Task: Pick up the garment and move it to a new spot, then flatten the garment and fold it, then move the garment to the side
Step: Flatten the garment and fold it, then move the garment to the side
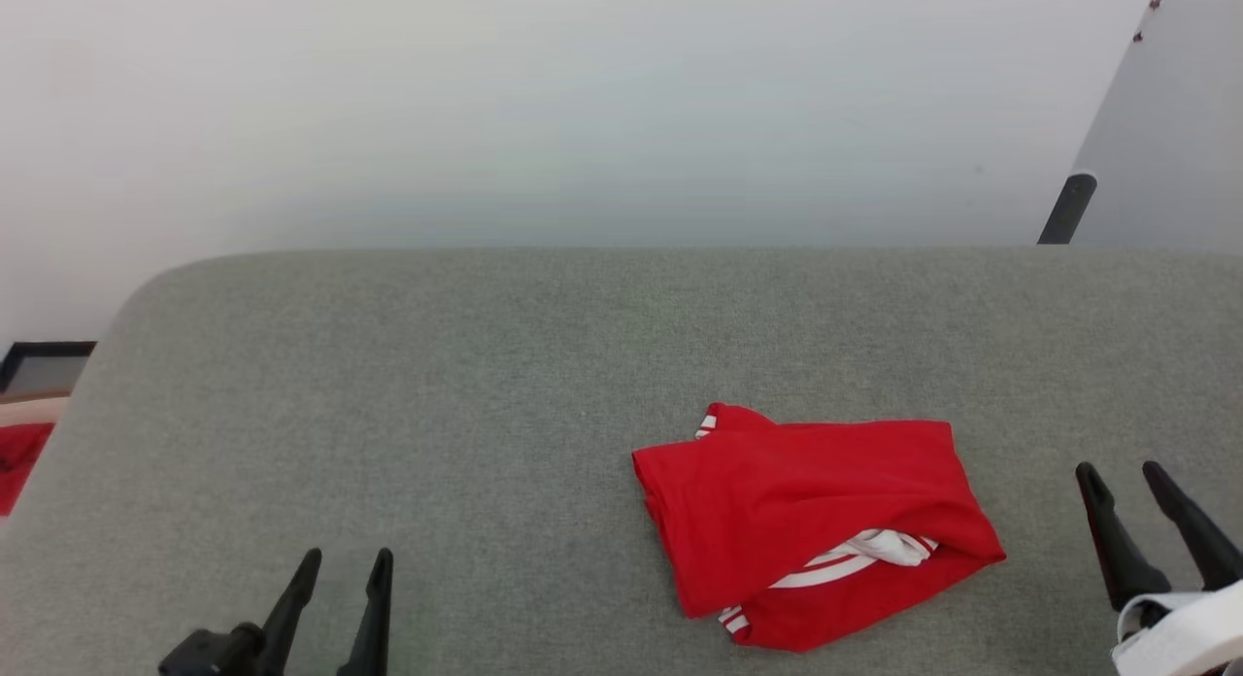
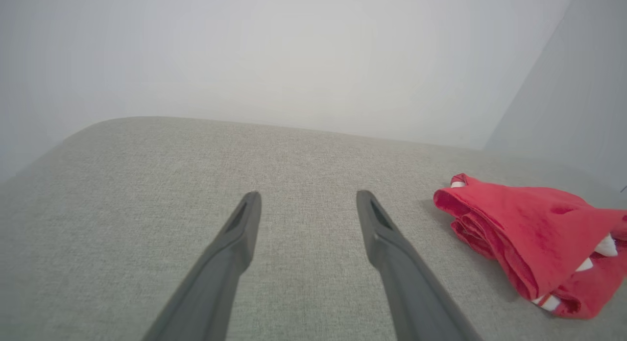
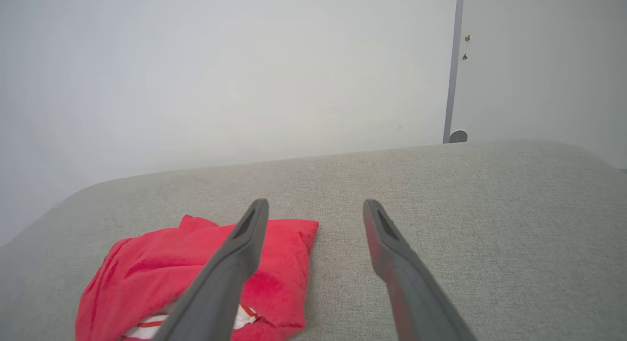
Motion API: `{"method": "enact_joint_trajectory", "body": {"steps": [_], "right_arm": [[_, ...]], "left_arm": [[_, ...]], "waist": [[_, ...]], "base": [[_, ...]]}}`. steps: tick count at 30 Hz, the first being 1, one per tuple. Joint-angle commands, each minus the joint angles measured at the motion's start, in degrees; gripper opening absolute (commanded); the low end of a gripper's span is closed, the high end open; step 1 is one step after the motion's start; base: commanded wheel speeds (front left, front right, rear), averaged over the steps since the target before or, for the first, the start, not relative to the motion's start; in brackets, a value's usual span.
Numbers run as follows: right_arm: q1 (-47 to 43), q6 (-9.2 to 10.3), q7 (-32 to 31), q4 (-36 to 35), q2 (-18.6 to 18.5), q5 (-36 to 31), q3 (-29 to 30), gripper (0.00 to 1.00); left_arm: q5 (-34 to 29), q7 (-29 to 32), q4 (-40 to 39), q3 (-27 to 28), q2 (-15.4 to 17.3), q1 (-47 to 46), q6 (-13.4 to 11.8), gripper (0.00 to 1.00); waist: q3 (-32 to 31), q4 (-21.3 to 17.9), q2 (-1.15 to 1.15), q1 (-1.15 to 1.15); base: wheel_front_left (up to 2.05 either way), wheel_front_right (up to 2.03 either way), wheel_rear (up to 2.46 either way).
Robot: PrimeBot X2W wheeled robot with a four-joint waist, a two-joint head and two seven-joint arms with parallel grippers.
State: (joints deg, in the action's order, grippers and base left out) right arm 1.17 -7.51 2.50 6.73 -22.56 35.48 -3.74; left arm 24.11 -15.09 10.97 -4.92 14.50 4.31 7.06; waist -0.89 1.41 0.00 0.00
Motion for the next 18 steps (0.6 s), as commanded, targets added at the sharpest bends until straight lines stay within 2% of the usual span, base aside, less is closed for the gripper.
{"method": "enact_joint_trajectory", "body": {"steps": [1, 7, 18], "right_arm": [[-1.0, 0.05, 1.2, 0.0, 0.2, 0.0, -0.3, 1.00], [-3.1, 0.05, 4.8, -0.4, 0.9, -1.4, -0.5, 1.00], [-5.9, 0.05, 7.0, -3.3, 1.5, -3.2, 2.1, 1.00]], "left_arm": [[-0.8, 0.0, -0.8, 0.4, -0.1, 1.1, -0.2, 1.00], [-2.6, 0.0, -3.7, 1.5, -0.3, 4.3, -0.5, 1.00], [-4.1, 0.0, -7.9, 3.1, -0.7, 9.0, -0.7, 1.00]], "waist": [[-0.7, 0.4, 0.00, 0.00], [-2.2, 0.8, 0.00, 0.00], [-3.5, 1.9, 0.00, 0.00]], "base": [[0.00, 0.00, 0.00], [0.00, 0.00, 0.00], [0.00, 0.00, 0.00]]}}
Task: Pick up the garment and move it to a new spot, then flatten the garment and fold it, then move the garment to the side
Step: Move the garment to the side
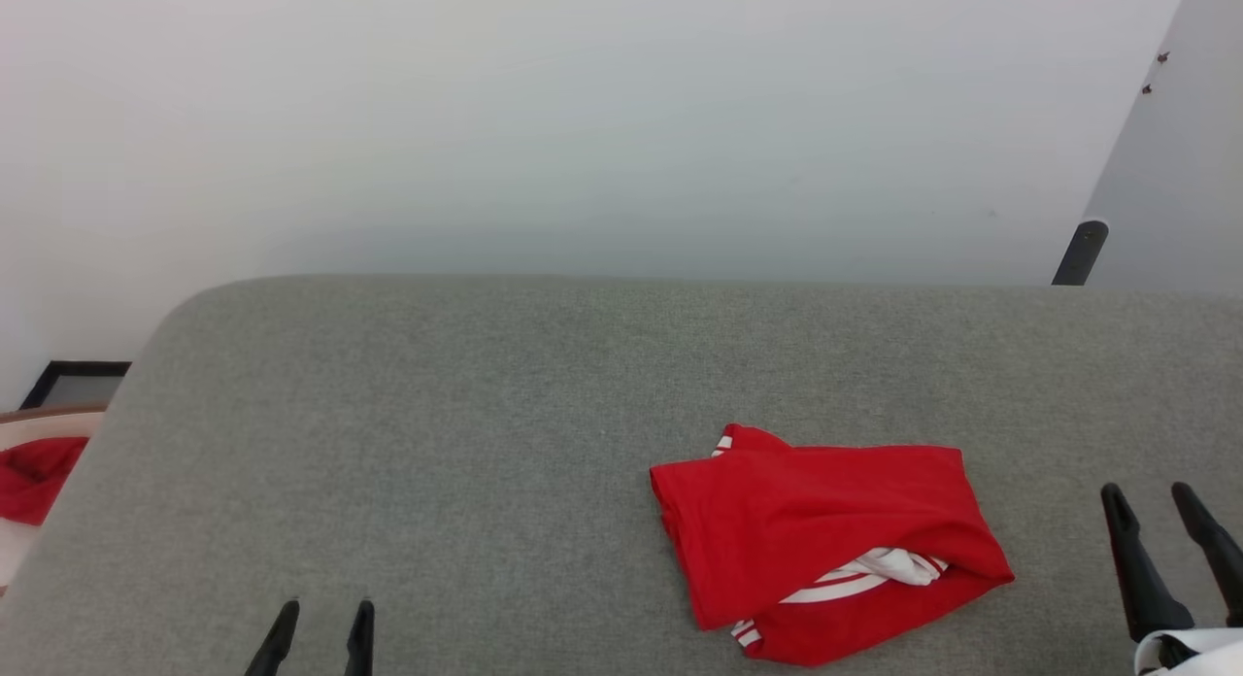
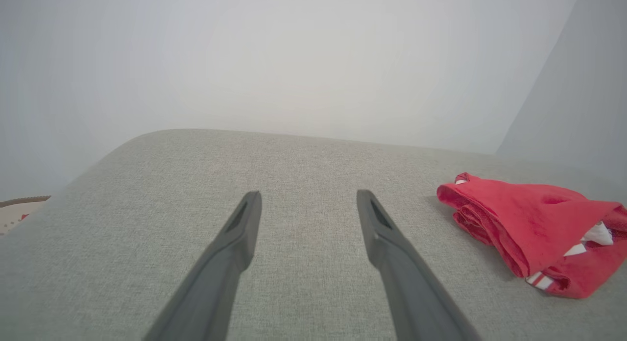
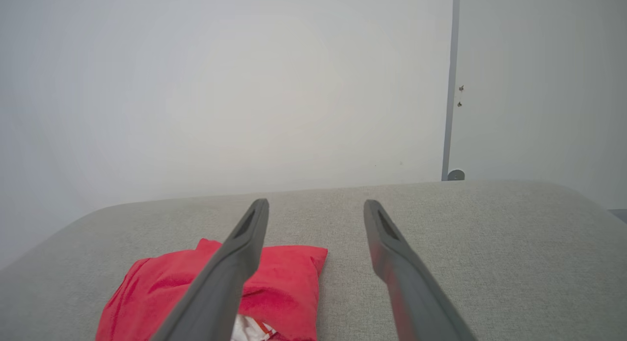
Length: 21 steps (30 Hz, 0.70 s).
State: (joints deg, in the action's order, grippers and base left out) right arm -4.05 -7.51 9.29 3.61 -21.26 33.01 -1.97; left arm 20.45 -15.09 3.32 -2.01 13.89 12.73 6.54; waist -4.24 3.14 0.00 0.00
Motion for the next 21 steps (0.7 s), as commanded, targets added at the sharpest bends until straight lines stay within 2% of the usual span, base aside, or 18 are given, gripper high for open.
{"method": "enact_joint_trajectory", "body": {"steps": [1, 12, 15, 21], "right_arm": [[-1.1, 0.05, 0.4, -0.7, 0.2, -1.0, 0.8, 1.00], [-4.6, 0.05, -0.2, -3.6, 1.2, -2.7, 3.3, 1.00], [-4.9, 0.05, 0.5, -3.6, 0.5, -4.9, 2.8, 1.00], [-4.9, 0.05, 2.4, -3.5, 1.8, -5.5, 3.3, 1.00]], "left_arm": [[-0.5, 0.0, -0.6, 0.3, -0.1, 1.1, -0.3, 1.00], [-1.0, 0.0, -4.4, 1.1, -0.7, 3.3, -0.9, 1.00], [-1.0, 0.0, -4.7, 1.1, -0.9, 3.4, -0.9, 1.00], [-1.0, 0.0, -4.8, 1.1, -1.1, 2.8, -0.6, 1.00]], "waist": [[-0.2, 0.2, 0.00, 0.00], [-0.4, 0.6, 0.00, 0.00], [-0.4, 0.4, 0.00, 0.00], [-0.3, 0.2, 0.00, 0.00]], "base": [[0.00, 0.00, 0.00], [0.00, 0.00, 0.00], [0.00, 0.00, 0.00], [0.00, 0.00, 0.00]]}}
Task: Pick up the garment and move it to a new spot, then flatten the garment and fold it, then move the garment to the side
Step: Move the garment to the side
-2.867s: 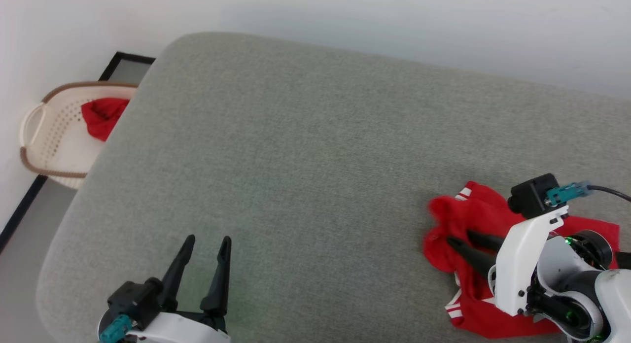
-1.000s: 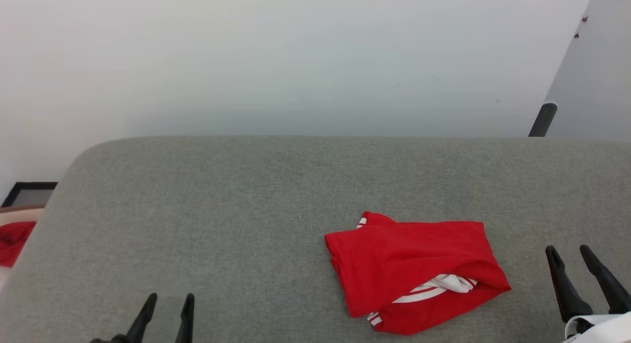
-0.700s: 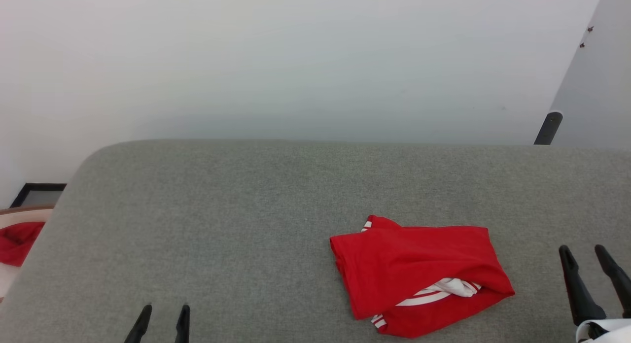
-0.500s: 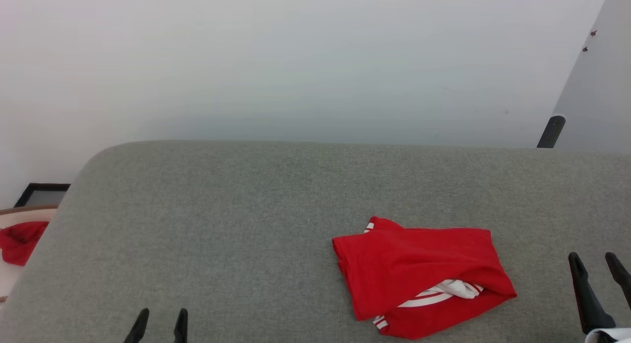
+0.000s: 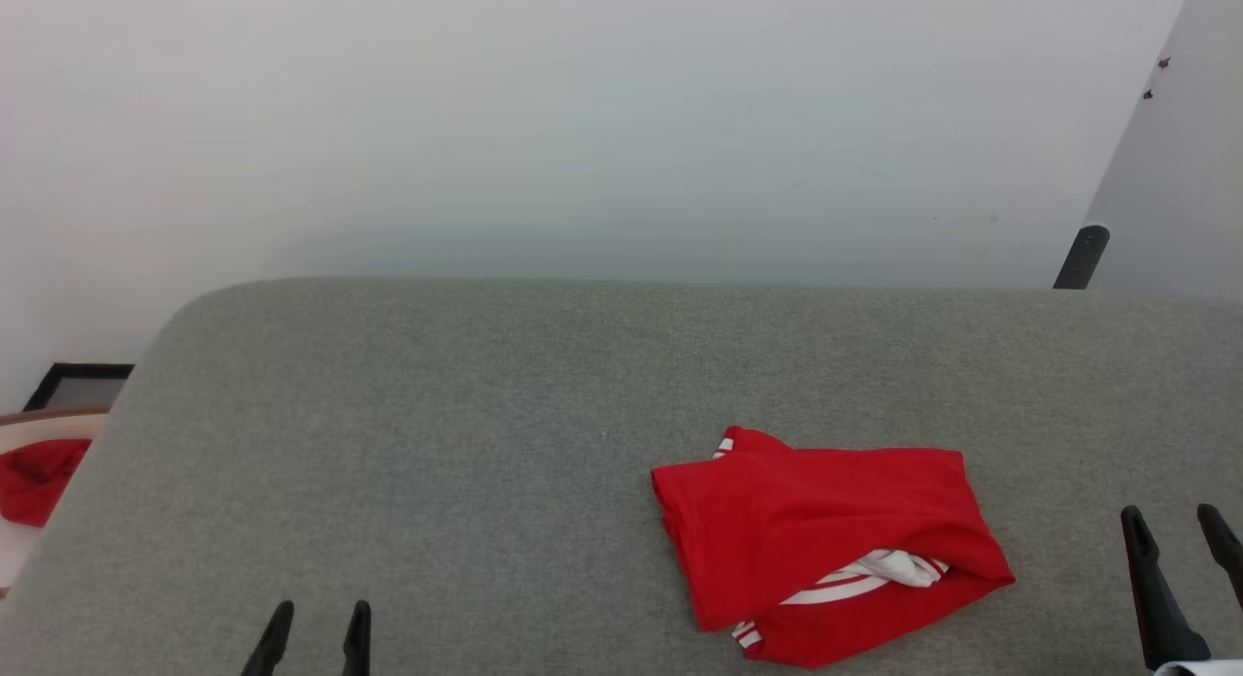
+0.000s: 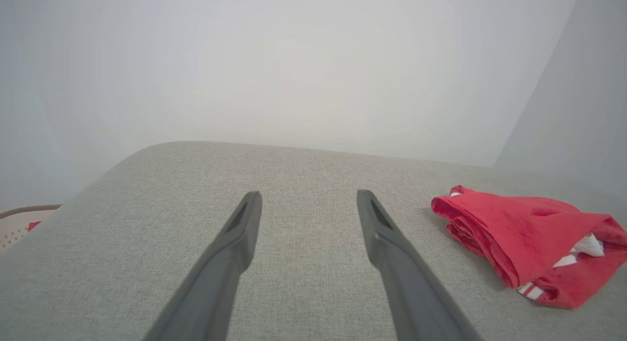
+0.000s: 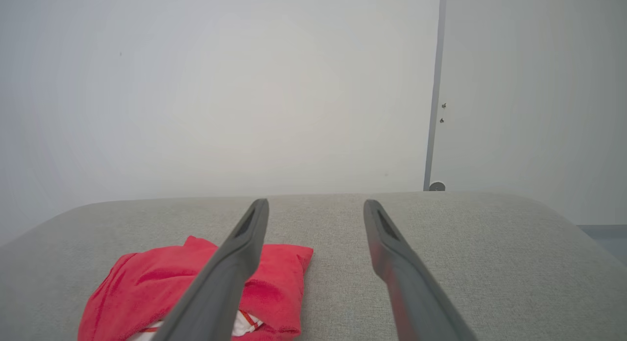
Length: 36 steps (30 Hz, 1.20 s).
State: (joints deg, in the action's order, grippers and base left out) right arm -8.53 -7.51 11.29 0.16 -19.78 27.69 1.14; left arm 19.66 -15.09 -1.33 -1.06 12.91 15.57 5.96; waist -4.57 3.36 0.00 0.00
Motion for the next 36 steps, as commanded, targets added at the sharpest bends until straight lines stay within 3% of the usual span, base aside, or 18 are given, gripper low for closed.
{"method": "enact_joint_trajectory", "body": {"steps": [1, 28, 32, 36], "right_arm": [[-0.6, 0.05, 0.8, 0.0, 0.4, -0.4, 0.5, 1.00], [-0.6, 0.05, 0.3, 1.1, 2.2, 0.4, 1.5, 1.00], [4.1, 0.05, -4.6, 0.8, 0.6, 1.8, -1.0, 1.00], [11.8, 0.05, -15.7, 1.7, -2.5, 2.6, -4.7, 1.00]], "left_arm": [[-0.2, 0.0, -0.1, 0.2, -0.1, -0.2, 0.1, 1.00], [-0.8, 0.0, 0.4, 0.1, -0.5, -1.4, 0.7, 1.00], [-0.4, 0.0, 0.2, 0.0, -1.0, -2.3, 0.8, 1.00], [-0.2, 0.0, 0.4, 0.0, -1.8, -2.8, 0.8, 1.00]], "waist": [[0.0, 0.0, 0.00, 0.00], [0.7, 0.5, 0.00, 0.00], [1.6, 0.9, 0.00, 0.00], [2.9, 1.2, 0.00, 0.00]], "base": [[0.00, 0.00, 0.00], [0.00, 0.00, 0.00], [0.00, 0.00, 0.00], [0.00, 0.00, 0.00]]}}
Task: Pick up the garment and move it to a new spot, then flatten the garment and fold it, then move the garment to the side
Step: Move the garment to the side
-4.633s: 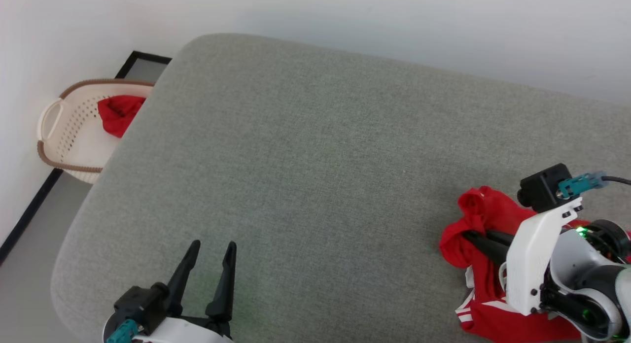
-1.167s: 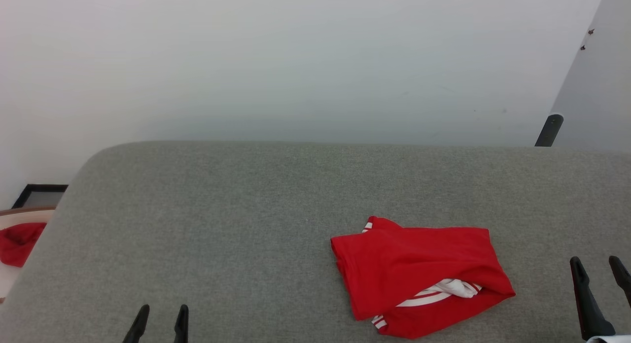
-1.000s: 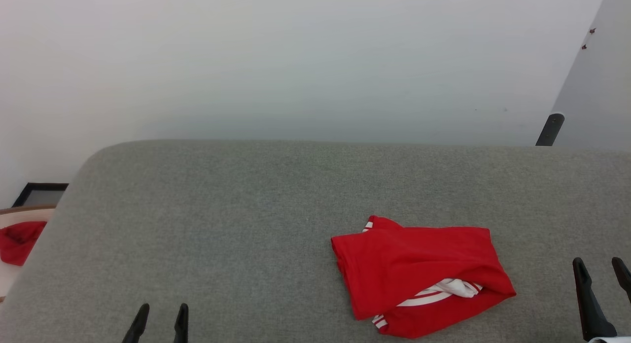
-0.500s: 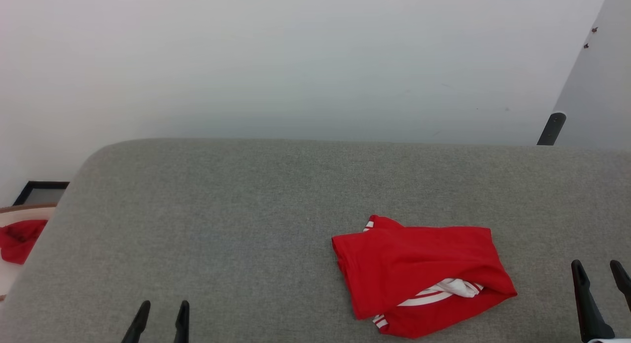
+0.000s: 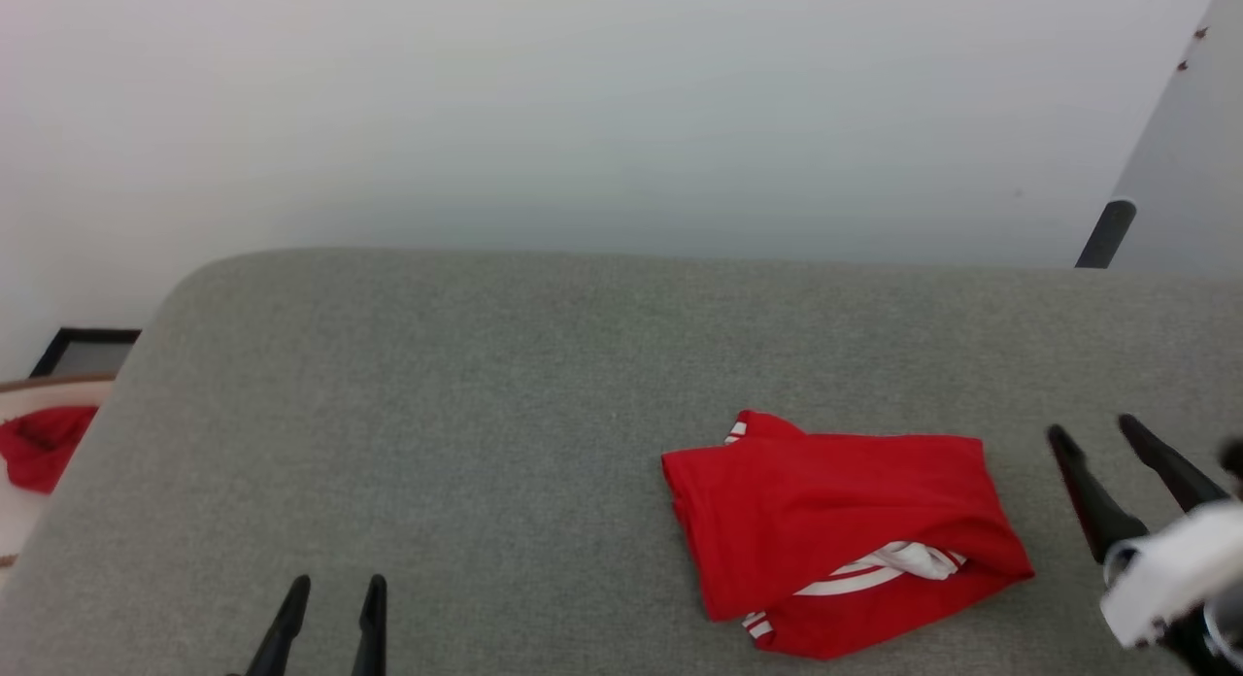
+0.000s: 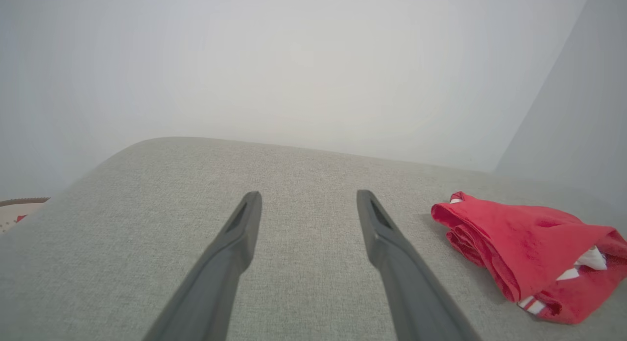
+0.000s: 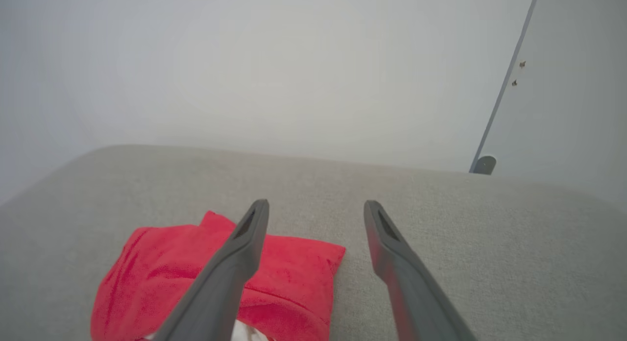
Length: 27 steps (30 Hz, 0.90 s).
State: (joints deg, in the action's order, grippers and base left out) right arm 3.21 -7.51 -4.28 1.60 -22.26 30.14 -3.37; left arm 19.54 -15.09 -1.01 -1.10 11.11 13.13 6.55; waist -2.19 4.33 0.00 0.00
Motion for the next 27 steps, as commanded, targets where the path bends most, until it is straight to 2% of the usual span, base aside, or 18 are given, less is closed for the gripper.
{"method": "enact_joint_trajectory", "body": {"steps": [1, 2, 3, 9, 14, 20, 27], "right_arm": [[2.1, 0.05, -4.2, 0.8, -1.3, 0.1, -1.5, 1.00], [6.8, 0.05, -10.9, 1.9, -2.5, 1.7, -2.9, 1.00], [6.8, 0.05, -10.9, 1.9, -2.5, 1.7, -2.9, 1.00], [15.1, 0.05, -34.6, 7.7, -5.9, 6.3, -5.2, 1.00], [18.9, 0.05, -48.1, 11.8, -6.2, 7.7, -3.2, 1.00], [21.4, 0.05, -56.6, 15.9, -5.7, 7.1, -2.3, 1.00], [21.5, 0.05, -58.5, 19.2, -4.7, 5.5, -2.2, 1.00]], "left_arm": [[-0.1, 0.0, 0.2, 0.0, -0.2, -0.6, 0.3, 1.00], [-0.1, 0.0, 0.6, -0.3, -0.6, -1.0, 0.4, 1.00], [-0.1, 0.0, 0.6, -0.3, -0.6, -1.0, 0.4, 1.00], [0.1, 0.0, 1.6, -1.1, -1.6, -2.6, 0.5, 1.00], [0.4, 0.0, 2.0, -1.2, -2.3, -4.0, 0.8, 1.00], [0.2, 0.0, 2.3, -1.9, -2.7, -6.2, 1.0, 1.00], [0.4, 0.0, 2.8, -3.5, -3.1, -9.8, 1.0, 1.00]], "waist": [[0.8, 0.5, 0.00, 0.00], [1.2, 1.0, 0.00, 0.00], [1.2, 1.0, 0.00, 0.00], [3.1, 3.3, 0.00, 0.00], [5.3, 4.5, 0.00, 0.00], [8.6, 5.7, 0.00, 0.00], [12.4, 7.0, 0.00, 0.00]], "base": [[0.00, 0.00, 0.00], [0.00, 0.00, 0.00], [0.00, 0.00, 0.00], [0.00, 0.00, 0.00], [0.00, 0.00, 0.00], [0.00, 0.00, 0.00], [0.00, 0.00, 0.00]]}}
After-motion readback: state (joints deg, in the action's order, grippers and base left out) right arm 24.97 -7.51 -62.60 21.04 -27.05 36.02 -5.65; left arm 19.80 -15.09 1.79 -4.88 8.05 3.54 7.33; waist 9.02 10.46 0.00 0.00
